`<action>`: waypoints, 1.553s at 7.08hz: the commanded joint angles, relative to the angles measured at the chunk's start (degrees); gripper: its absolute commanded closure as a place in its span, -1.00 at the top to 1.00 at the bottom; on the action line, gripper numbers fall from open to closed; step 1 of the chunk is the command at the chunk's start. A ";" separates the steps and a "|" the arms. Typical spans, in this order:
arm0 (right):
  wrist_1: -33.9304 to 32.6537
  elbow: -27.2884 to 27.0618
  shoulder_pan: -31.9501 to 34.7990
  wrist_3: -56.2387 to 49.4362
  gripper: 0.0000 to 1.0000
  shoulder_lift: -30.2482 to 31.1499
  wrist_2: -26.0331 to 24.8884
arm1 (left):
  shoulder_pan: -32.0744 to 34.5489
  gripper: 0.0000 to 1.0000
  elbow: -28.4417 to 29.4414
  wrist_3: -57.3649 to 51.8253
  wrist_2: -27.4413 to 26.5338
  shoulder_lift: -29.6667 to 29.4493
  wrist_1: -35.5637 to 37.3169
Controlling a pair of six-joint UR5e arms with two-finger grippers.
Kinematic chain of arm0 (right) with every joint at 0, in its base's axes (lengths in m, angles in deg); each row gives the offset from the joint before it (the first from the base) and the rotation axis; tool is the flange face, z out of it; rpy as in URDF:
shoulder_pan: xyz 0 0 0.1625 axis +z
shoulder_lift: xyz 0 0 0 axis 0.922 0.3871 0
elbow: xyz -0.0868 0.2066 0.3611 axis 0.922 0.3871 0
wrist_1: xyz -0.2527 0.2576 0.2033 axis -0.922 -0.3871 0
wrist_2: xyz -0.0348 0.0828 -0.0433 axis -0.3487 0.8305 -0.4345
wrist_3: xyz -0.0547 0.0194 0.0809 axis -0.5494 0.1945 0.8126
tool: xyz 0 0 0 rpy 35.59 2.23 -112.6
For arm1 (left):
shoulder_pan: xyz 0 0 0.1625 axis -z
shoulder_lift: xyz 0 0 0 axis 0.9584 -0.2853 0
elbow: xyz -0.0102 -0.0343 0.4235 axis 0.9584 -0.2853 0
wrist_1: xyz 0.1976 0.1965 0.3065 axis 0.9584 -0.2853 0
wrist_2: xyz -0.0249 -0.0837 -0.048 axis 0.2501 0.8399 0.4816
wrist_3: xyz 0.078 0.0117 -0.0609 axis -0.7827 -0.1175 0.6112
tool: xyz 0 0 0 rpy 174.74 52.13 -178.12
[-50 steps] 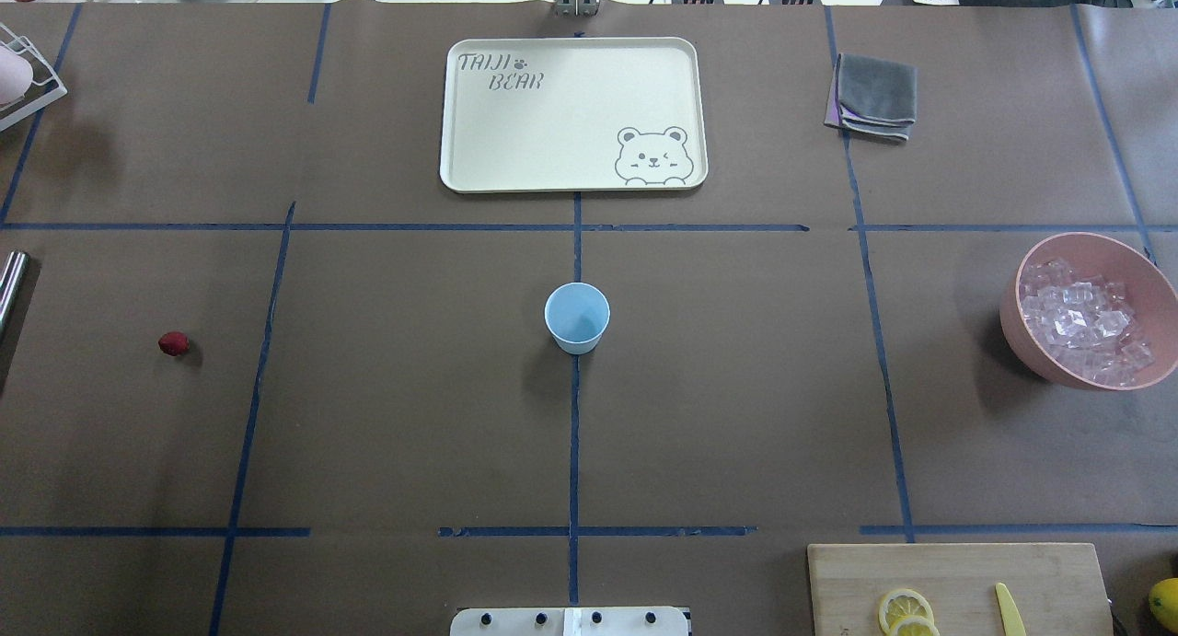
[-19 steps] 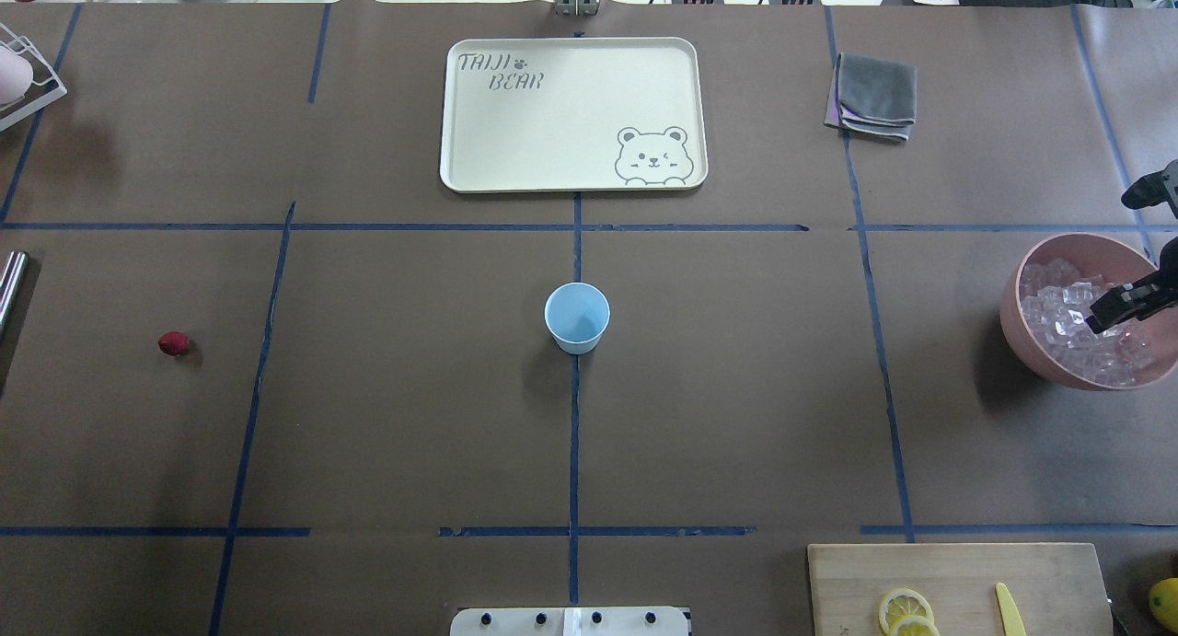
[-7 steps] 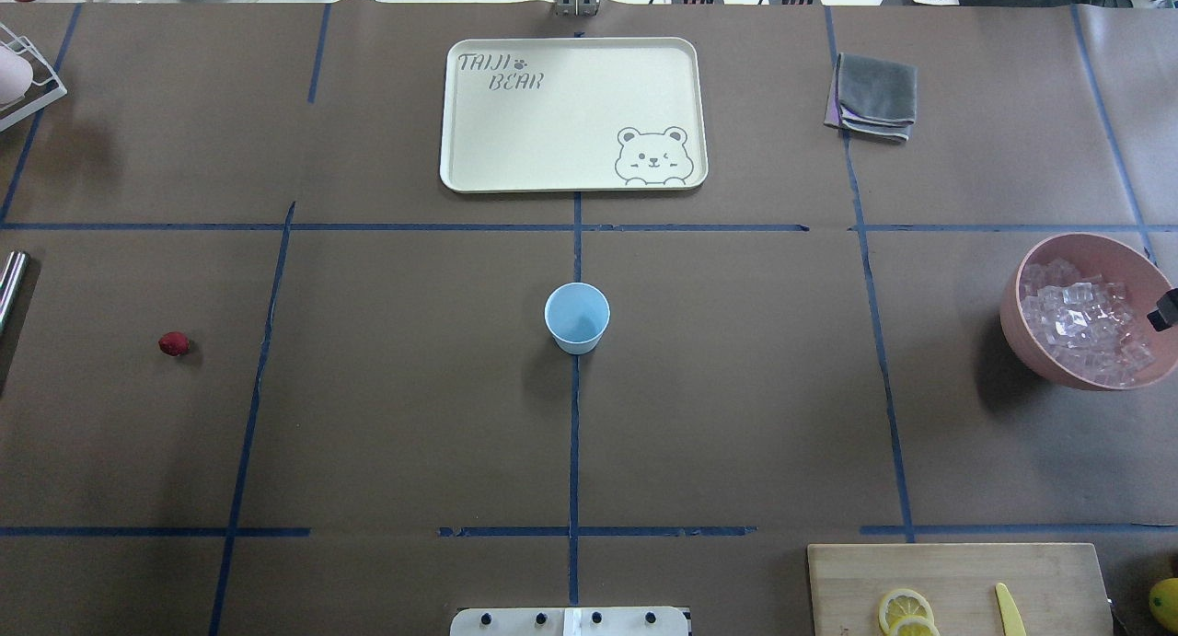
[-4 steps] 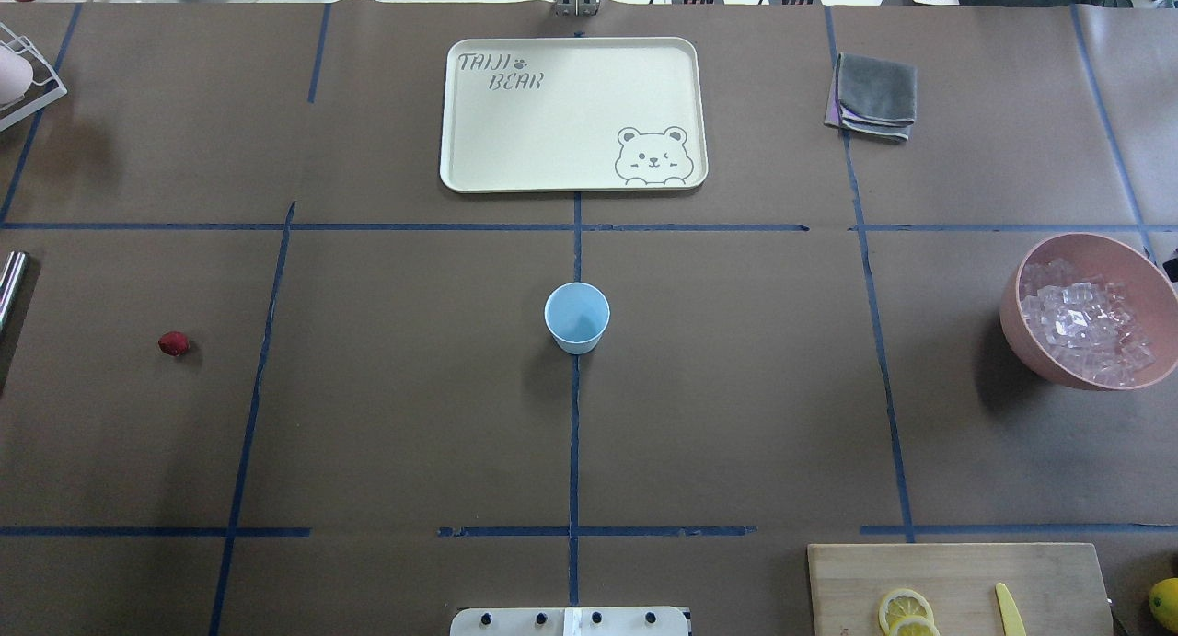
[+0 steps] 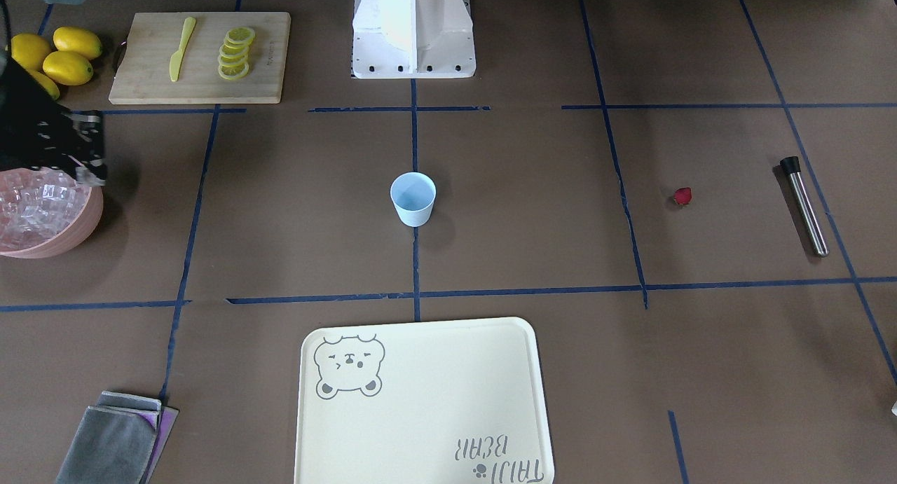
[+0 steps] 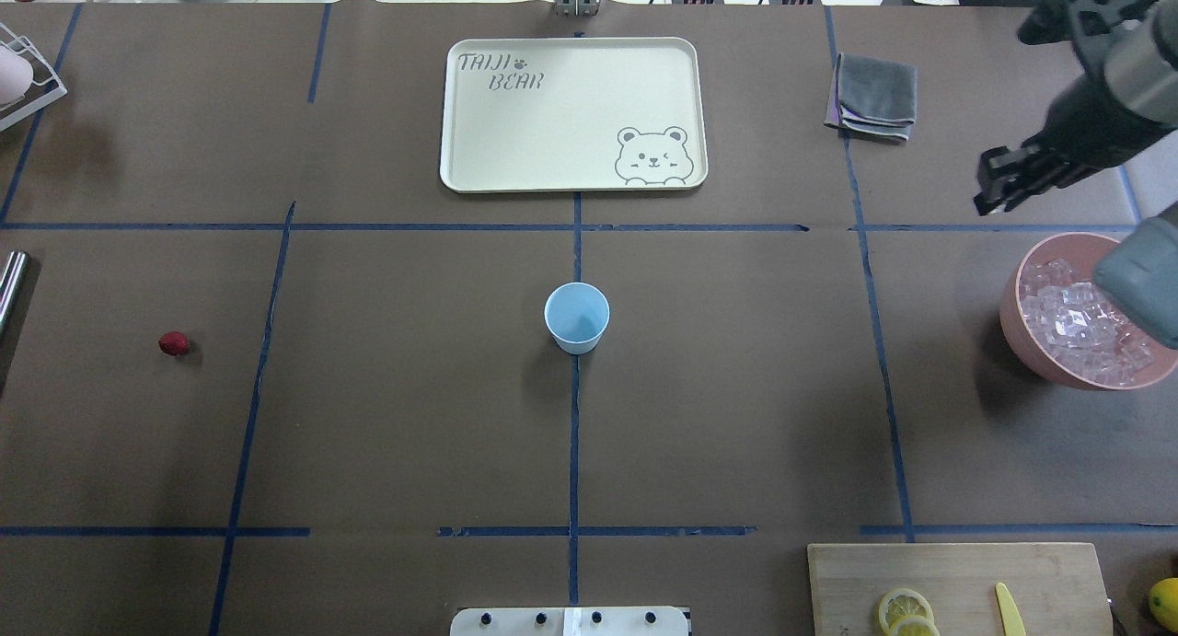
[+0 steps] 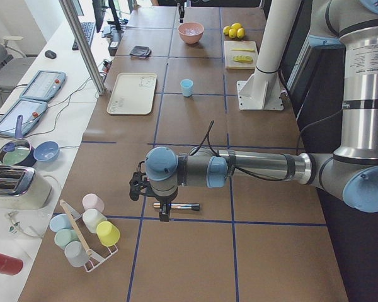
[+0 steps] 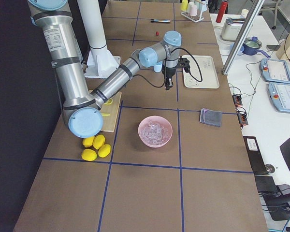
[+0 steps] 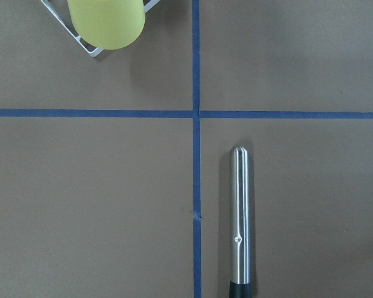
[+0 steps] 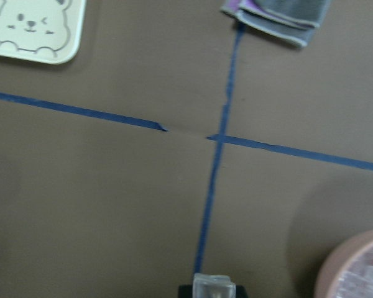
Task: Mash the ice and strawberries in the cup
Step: 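Carry the ice cube with the right gripper over the light-blue cup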
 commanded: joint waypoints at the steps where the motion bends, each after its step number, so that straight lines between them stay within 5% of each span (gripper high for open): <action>1: -0.19 6.05 -12.61 16.32 -1.00 -13.68 -6.61 | -0.01 1.00 0.02 0.02 0.00 0.03 0.00; 5: 2.26 22.89 -26.81 24.65 -1.00 -31.11 -17.55 | -0.10 1.00 0.80 0.37 0.00 -0.06 0.00; 9: 7.02 28.40 -28.40 25.28 -0.98 -32.12 -19.14 | -0.10 1.00 0.89 0.37 -0.09 -0.06 -0.09; 11: 7.02 28.40 -28.49 25.19 -0.81 -32.12 -19.23 | -0.10 1.00 0.63 0.37 -0.09 -0.06 -0.09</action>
